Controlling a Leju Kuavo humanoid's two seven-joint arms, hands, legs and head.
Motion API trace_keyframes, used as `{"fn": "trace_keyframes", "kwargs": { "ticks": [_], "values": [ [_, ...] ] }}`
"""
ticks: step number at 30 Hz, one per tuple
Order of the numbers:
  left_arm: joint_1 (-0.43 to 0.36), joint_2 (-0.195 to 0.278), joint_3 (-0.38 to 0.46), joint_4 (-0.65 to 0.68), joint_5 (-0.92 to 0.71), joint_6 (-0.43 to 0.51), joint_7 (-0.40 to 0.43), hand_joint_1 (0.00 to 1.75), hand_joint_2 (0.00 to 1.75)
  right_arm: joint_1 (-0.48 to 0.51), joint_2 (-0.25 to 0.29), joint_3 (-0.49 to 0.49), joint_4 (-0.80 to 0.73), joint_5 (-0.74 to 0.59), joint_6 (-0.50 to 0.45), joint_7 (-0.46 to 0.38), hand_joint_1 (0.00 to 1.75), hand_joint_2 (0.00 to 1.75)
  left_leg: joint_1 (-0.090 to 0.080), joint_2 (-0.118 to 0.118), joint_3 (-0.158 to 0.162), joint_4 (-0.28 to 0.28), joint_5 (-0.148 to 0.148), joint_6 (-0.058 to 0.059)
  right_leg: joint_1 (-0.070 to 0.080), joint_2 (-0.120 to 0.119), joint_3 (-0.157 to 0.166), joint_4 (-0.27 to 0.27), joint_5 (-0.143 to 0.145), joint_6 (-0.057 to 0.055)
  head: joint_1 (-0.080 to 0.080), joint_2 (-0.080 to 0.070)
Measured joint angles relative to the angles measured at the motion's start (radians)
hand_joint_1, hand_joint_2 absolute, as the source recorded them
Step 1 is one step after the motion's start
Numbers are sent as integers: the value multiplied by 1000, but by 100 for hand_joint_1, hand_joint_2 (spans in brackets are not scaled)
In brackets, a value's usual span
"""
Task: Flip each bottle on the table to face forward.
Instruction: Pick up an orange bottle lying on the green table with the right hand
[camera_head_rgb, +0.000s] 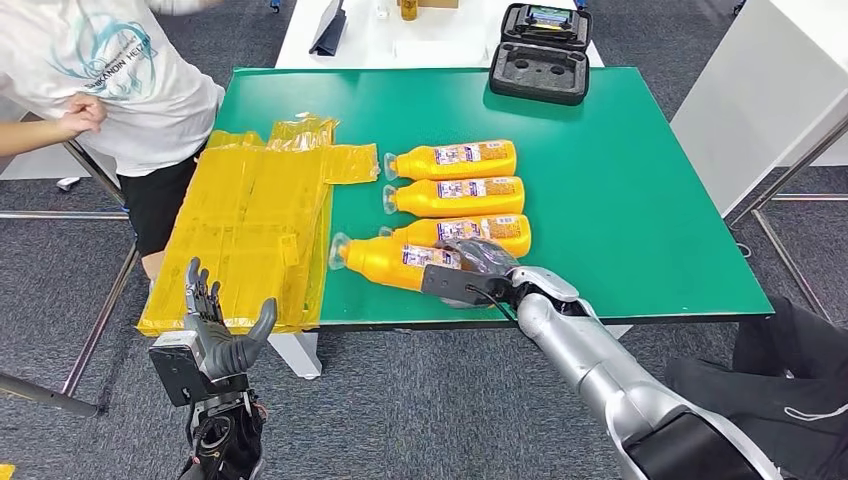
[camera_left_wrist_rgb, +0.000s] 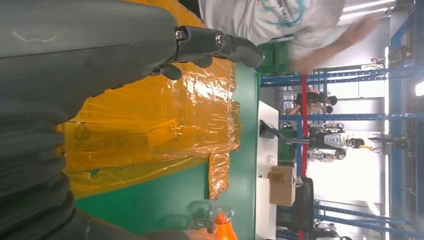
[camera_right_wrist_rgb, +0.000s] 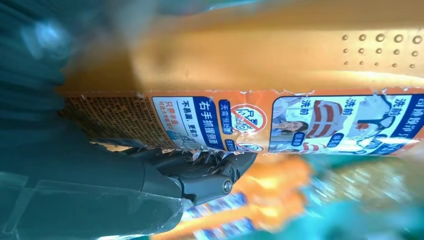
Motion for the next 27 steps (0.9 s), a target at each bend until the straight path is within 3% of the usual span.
{"fn": "trace_keyframes", "kwargs": {
  "ticks": [5, 17, 27],
  "values": [
    [2, -1, 1, -16, 1, -13, -9, 0, 175, 42, 22, -47, -117, -66, -39, -102, 175, 175, 0, 1, 0, 0, 0, 0, 0, 1, 0, 0, 0, 0, 0, 0],
    [26, -2, 4, -68, 39, -31, -15, 0, 175, 82, 63, -115, -246, -112, -101, -154, 175, 175, 0, 1, 0, 0, 0, 0, 0, 0, 0, 0, 0, 0, 0, 0],
    [59, -1, -12, -136, 235, -360, 39, 0, 175, 173, 101, -170, -278, -169, -214, -318, 175, 175, 0, 1, 0, 0, 0, 0, 0, 0, 0, 0, 0, 0, 0, 0]
  ]
}}
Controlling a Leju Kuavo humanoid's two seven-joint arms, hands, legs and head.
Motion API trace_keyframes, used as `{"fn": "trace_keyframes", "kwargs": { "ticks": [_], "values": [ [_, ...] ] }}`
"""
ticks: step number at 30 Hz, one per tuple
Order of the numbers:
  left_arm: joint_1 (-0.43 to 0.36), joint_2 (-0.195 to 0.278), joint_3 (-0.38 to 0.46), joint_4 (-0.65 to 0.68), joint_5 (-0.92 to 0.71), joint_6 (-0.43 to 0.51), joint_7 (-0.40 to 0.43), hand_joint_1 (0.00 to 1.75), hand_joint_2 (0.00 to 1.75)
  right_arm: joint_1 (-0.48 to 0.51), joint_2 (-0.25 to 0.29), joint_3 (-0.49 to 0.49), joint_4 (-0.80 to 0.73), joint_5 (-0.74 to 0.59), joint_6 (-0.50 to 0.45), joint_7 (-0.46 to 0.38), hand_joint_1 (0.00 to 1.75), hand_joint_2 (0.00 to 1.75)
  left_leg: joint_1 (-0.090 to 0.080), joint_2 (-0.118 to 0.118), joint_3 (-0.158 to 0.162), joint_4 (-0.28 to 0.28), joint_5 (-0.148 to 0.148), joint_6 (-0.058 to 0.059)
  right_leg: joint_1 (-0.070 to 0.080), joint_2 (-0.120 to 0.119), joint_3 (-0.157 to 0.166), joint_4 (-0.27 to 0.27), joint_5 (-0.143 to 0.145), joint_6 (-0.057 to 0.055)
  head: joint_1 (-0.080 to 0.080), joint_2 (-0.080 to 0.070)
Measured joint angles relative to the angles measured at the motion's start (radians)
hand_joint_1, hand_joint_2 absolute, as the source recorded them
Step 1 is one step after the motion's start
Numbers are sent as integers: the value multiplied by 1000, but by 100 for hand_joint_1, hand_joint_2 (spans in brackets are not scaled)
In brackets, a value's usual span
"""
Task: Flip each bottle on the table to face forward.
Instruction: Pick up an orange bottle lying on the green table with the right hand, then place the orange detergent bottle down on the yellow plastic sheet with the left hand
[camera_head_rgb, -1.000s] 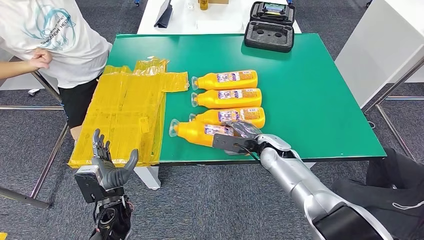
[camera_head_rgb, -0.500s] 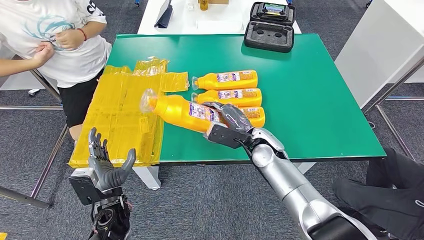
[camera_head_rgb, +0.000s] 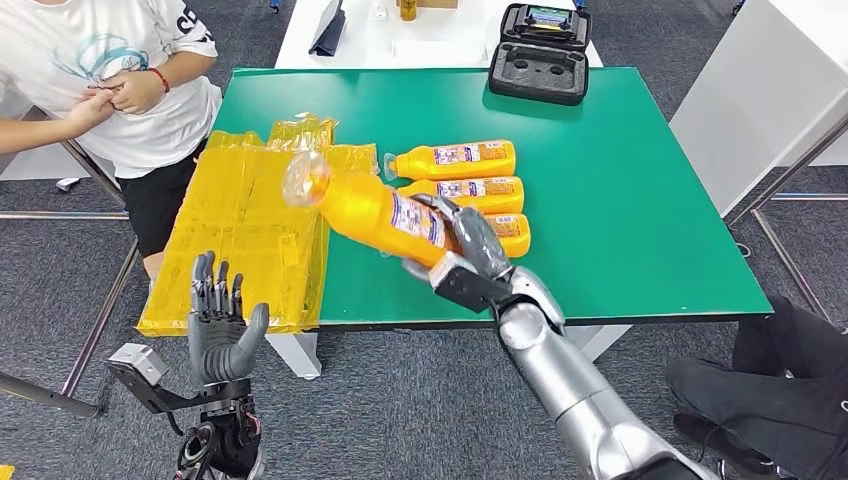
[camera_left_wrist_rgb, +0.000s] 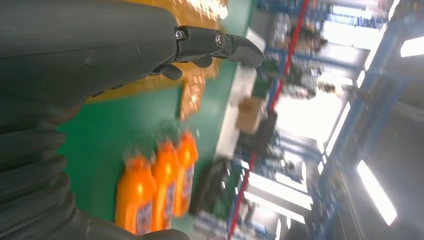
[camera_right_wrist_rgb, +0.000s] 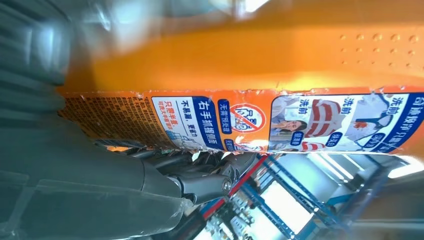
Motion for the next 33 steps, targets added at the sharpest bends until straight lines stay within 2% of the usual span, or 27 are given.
{"fn": "trace_keyframes", "kwargs": {
  "ticks": [3, 8, 17, 23, 29, 33],
  "values": [
    [-2, 0, -27, -11, -16, -36, 7, 0, 175, 45, 23, -1, 9, -21, -4, -44, 175, 175, 0, 0, 0, 0, 0, 0, 0, 0, 0, 0, 0, 0, 0, 0],
    [-14, -2, -82, -13, -47, -51, 15, 0, 175, 96, 62, 12, 29, -37, -13, -52, 175, 175, 0, 0, 0, 0, 0, 0, 0, 0, 0, 0, 0, 0, 0, 0],
    [-30, -3, -113, -11, -68, -37, 16, 0, 175, 115, 80, 24, 54, -62, -9, -52, 175, 175, 0, 0, 0, 0, 0, 0, 0, 0, 0, 0, 0, 0, 0, 0],
    [-69, -8, -132, 19, -86, -25, 16, 0, 175, 169, 96, 48, 57, -68, -23, -52, 175, 175, 0, 0, 0, 0, 0, 0, 0, 0, 0, 0, 0, 0, 0, 0],
    [-84, -7, -143, 51, -90, -38, 21, 0, 175, 208, 98, 21, 54, -63, 54, -52, 175, 175, 0, 1, 0, 0, 0, 0, 0, 1, -1, 0, 0, 0, 0, 0],
    [-85, -7, -143, 63, -98, -42, 20, 0, 175, 219, 104, -3, 53, -42, 71, -52, 175, 175, 0, 1, 0, 0, 0, 0, 0, 1, -1, 0, 0, 0, 0, 0]
  ]
}}
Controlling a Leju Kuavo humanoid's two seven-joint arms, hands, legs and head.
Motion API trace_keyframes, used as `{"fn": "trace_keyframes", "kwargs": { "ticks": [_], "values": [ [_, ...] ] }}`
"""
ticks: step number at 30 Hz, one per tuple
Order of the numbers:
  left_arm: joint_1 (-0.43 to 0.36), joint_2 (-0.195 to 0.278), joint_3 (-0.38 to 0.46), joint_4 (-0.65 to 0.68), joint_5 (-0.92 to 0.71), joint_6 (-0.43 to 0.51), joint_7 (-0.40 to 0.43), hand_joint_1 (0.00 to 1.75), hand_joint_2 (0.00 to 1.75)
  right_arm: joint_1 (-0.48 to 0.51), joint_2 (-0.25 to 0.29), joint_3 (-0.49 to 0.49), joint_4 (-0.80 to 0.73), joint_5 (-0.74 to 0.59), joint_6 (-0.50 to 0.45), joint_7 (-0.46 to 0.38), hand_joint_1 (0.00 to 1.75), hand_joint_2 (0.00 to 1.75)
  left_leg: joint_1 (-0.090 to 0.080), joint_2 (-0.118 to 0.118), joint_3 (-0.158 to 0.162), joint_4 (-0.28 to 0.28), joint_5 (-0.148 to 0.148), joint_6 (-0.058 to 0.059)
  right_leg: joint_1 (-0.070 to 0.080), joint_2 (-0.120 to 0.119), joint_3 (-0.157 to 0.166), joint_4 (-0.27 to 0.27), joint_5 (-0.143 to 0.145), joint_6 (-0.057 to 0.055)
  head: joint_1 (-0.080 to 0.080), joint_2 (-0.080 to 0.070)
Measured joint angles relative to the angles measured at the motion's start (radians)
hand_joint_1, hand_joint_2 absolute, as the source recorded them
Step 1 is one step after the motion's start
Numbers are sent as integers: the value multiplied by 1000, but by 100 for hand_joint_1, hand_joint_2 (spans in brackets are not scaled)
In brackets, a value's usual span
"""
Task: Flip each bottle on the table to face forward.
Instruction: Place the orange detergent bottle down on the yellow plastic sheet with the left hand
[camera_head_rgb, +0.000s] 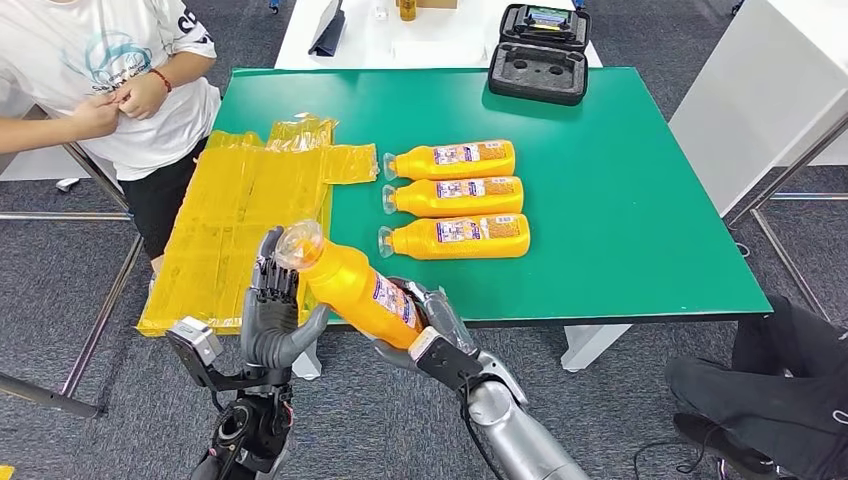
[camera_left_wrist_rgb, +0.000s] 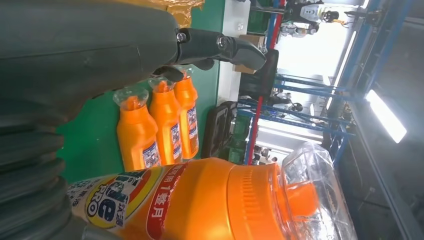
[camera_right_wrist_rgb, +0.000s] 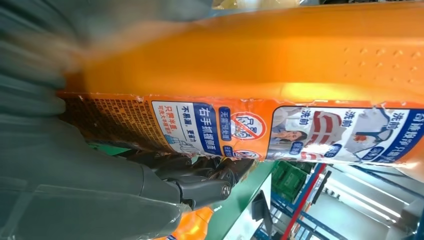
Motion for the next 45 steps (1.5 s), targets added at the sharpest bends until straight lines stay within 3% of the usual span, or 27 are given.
{"fn": "trace_keyframes", "kwargs": {
  "ticks": [9, 21, 30, 45],
  "values": [
    [-20, 0, -33, 22, -140, 27, 2, 0, 175, 5, 19, -33, 7, 43, 21, 1, 175, 175, 0, 0, 0, 0, 0, 0, 0, 0, 0, 0, 0, 0, 0, 0],
    [-44, 0, -49, 71, -158, 5, 5, 0, 175, 5, 24, -80, 8, 49, 29, 0, 175, 175, 0, 0, 0, 0, 0, 0, 0, 0, 0, 0, 0, 0, 0, 0],
    [-55, 0, -56, 115, -60, -188, 41, 0, 175, 6, 24, -87, 7, 72, 34, 0, 175, 175, 0, 0, 0, 0, 0, 0, 0, 0, 0, 0, 0, 0, 0, 0],
    [-88, 0, -77, 195, -84, -200, 68, 0, 175, 7, 32, -79, 38, 167, 6, 19, 175, 175, 0, 0, 0, 0, 0, 0, 0, 0, 0, 0, 0, 0, 0, 0]
  ]
}}
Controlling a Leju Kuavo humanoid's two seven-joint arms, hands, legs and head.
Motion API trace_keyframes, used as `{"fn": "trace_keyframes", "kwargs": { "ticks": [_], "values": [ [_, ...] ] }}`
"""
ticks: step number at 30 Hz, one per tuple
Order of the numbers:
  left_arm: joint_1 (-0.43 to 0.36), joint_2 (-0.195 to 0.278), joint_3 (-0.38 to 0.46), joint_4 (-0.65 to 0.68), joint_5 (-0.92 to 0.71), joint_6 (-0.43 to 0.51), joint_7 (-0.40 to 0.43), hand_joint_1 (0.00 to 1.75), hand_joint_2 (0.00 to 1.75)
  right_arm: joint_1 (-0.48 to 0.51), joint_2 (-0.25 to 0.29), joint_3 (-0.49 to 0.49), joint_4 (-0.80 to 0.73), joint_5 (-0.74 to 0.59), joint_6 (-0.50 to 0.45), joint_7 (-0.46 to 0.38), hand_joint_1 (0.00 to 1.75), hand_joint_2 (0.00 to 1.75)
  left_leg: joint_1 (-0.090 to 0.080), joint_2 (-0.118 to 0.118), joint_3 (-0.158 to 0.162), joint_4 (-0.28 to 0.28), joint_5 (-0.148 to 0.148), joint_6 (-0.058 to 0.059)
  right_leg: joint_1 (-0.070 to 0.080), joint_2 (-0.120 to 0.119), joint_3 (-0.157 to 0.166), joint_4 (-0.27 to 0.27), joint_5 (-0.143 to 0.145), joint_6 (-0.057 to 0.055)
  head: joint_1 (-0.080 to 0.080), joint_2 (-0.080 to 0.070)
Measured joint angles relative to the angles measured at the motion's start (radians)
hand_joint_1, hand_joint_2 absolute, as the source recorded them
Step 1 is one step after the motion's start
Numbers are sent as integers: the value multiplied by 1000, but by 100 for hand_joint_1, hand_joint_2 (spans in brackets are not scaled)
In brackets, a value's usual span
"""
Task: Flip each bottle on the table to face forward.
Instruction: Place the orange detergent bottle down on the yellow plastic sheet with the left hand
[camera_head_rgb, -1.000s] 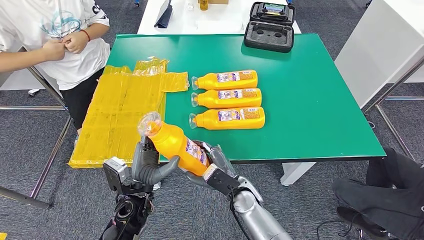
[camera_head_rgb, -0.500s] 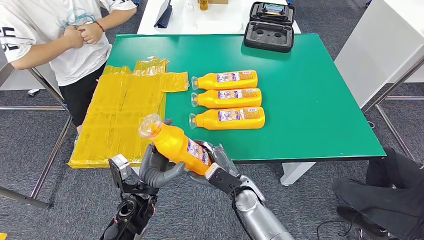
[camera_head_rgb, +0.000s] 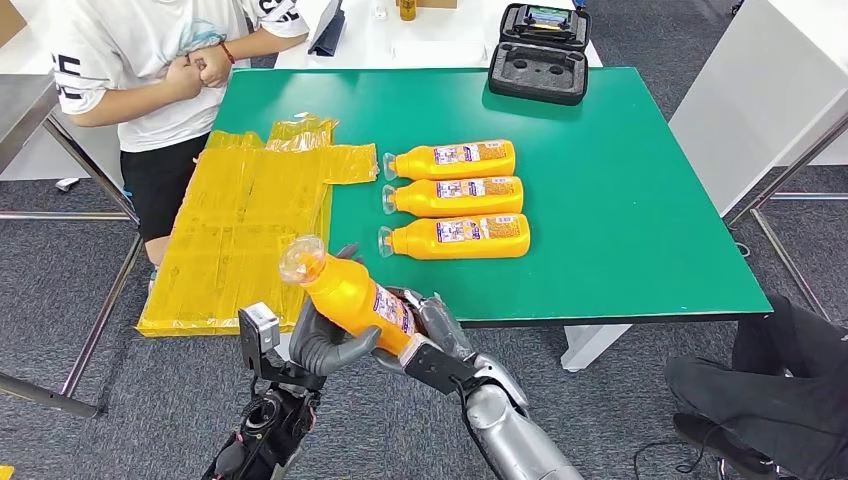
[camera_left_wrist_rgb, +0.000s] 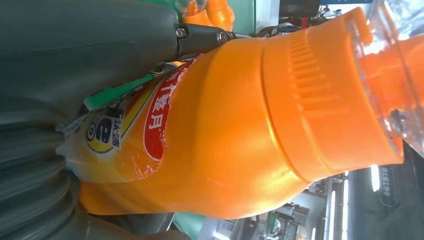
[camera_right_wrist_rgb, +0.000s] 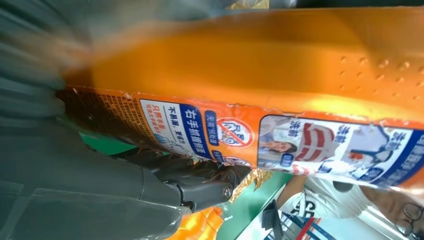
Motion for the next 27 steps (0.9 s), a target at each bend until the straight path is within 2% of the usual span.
{"fn": "trace_keyframes", "kwargs": {
  "ticks": [20, 23, 24, 25, 27],
  "values": [
    [-5, 0, -6, 30, -37, 31, 3, 0, 175, -5, 2, 7, 39, 26, 21, 6, 175, 175, 0, 0, 0, 0, 0, 0, 0, 0, 0, 0, 0, 0, 0, 0],
    [-5, 0, -9, 31, -46, 37, 3, 10, 175, -4, 2, 7, 40, 31, 22, 9, 175, 175, 0, 0, 0, 0, 0, 0, 0, 0, 0, 0, 0, 0, 0, 0],
    [-5, 0, -11, 31, -49, 39, 4, 28, 175, -3, 2, 7, 40, 33, 22, 10, 175, 175, 0, 0, 0, 0, 0, 0, 0, 0, 0, 0, 0, 0, 0, 0],
    [-5, 0, -12, 31, -51, 40, 4, 62, 175, -3, 2, 7, 40, 34, 22, 13, 175, 175, 0, 0, 0, 0, 0, 0, 0, 0, 0, 0, 0, 0, 0, 0],
    [-5, 0, -14, 33, -53, 42, 6, 142, 175, -1, 2, 7, 40, 37, 22, 16, 175, 175, 0, 0, 0, 0, 0, 0, 0, 0, 0, 0, 0, 0, 0, 0]
  ]
}}
